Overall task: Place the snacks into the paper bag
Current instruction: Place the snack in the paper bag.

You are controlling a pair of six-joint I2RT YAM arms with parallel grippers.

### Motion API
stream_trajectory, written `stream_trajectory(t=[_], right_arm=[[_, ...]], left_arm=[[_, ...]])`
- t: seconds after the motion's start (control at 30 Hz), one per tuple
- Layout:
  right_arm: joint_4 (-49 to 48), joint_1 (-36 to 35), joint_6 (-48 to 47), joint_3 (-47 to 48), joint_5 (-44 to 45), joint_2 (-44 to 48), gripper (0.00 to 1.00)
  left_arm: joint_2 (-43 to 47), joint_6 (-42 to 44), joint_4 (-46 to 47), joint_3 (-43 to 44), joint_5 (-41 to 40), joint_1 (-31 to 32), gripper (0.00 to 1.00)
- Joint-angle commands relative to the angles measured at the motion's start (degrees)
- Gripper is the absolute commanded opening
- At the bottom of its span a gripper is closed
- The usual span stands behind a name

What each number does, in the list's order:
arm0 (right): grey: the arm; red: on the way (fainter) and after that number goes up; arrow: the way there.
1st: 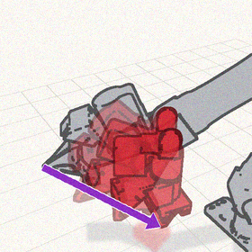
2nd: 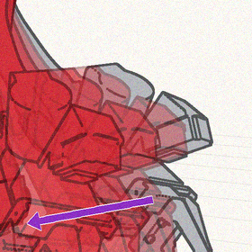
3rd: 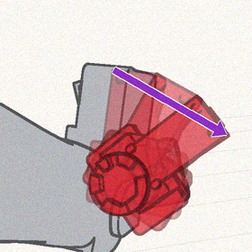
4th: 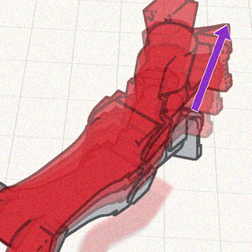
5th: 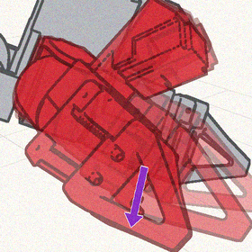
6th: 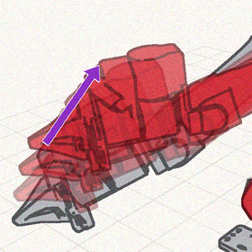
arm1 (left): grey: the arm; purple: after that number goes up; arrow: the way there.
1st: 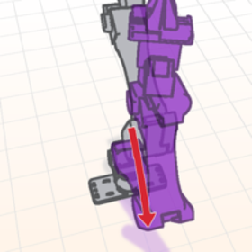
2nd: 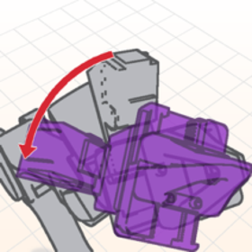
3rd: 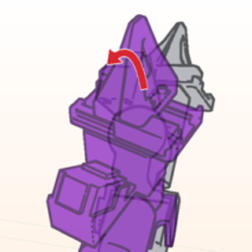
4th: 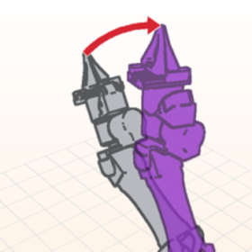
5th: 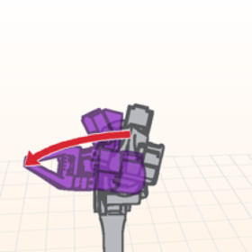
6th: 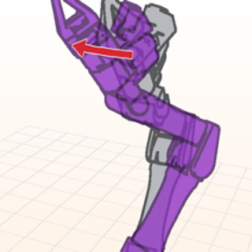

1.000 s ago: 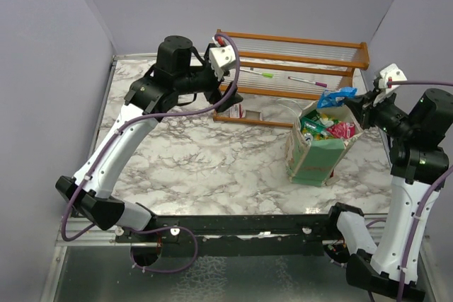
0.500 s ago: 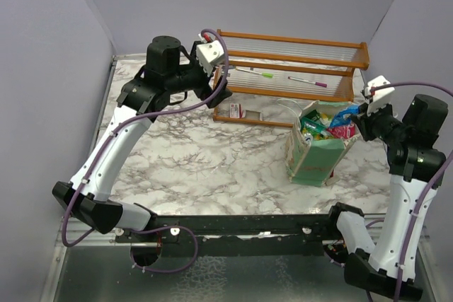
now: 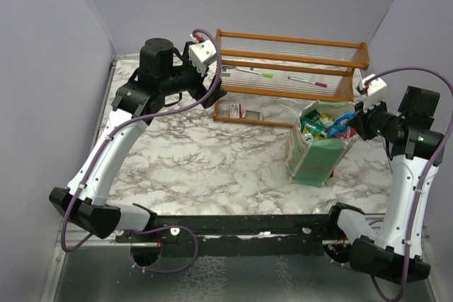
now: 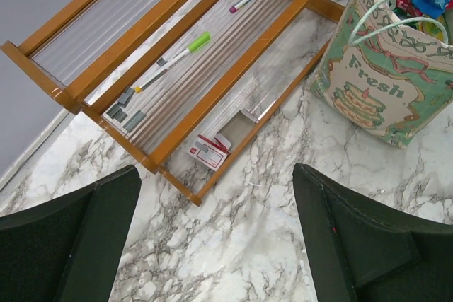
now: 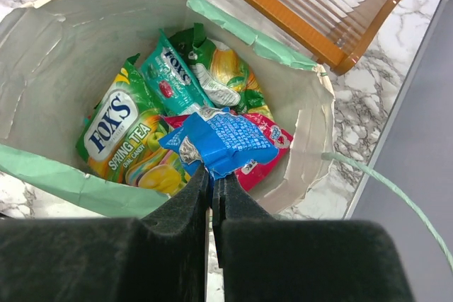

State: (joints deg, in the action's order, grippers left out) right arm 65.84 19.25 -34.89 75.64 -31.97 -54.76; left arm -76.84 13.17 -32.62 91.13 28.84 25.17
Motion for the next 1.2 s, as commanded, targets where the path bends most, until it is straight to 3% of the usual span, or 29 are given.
stream_trajectory(t=[0.0,0.73,1.17], right_arm=[[1.81,0.27,-0.63,2.79,0.70,-1.42,0.01],[-5.63,0.27,1.06,4.76,1.95,-4.95,0.01],[-8.68,0.09,-1.42,-2.07,-0.35,-4.05,0.06]], left_arm=[[2.00,-0.87,1.49,-0.68,-0.29,-0.71,0.92],[2.33,-1.98,2.12,-1.31,1.56,-2.48,0.92],[2.07,-1.88,2.09,-1.31,2.05,-2.75,0.92]])
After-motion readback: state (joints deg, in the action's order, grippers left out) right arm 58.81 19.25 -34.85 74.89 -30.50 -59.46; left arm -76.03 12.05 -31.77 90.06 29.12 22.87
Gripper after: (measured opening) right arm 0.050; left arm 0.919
